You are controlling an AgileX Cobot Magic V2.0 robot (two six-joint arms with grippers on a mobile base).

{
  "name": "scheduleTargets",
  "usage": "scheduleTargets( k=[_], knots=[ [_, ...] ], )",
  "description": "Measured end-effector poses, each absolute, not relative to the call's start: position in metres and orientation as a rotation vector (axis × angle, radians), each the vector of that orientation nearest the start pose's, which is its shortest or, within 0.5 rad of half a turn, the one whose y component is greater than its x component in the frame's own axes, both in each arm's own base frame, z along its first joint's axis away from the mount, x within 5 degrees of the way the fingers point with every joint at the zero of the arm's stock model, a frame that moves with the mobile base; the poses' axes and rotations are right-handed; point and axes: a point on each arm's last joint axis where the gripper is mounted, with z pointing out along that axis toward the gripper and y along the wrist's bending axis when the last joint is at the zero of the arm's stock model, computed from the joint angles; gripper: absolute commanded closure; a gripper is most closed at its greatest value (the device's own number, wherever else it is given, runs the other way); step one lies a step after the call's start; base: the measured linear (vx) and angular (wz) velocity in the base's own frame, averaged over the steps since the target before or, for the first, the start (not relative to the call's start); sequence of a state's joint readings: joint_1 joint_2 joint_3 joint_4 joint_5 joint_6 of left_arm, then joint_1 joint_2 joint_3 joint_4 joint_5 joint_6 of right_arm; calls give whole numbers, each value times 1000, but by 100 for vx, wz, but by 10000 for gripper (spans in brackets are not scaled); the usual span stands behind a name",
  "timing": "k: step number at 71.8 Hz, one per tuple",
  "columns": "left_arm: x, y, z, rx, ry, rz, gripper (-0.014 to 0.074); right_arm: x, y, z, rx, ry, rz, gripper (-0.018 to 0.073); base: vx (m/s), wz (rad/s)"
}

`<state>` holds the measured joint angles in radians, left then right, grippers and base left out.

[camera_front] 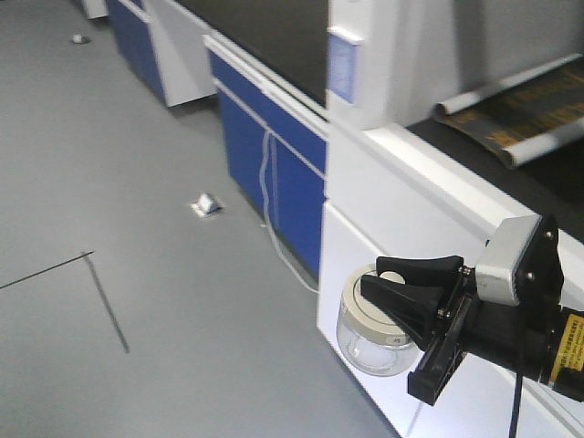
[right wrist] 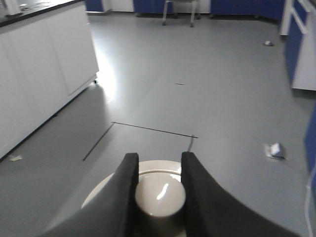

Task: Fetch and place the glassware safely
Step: 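Pull the held jar back out of the fume hood, then hold the jar in the right gripper while the base drives to another bench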

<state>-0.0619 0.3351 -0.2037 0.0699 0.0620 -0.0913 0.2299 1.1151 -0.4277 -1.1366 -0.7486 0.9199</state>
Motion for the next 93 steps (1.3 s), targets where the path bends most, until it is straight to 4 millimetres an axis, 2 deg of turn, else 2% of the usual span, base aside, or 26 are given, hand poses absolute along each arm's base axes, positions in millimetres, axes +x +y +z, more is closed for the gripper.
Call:
scheduleTargets(
  k=[19,35,59,93],
  knots=[
    [88,-5,253,31,1678,-59,603,181,100,254,-746,1642,697,563,0,101],
    [88,-5,253,30,1680,-59,603,182,100,254,-745,1645,693,563,9,55],
    [88,-5,253,30,1684,-59,603,182,100,253,-744,1647,691,563,20,21],
    [88,-5,253,30,1684,-59,603,182,100,253,-745,1648,690,563,42,-6]
  ],
)
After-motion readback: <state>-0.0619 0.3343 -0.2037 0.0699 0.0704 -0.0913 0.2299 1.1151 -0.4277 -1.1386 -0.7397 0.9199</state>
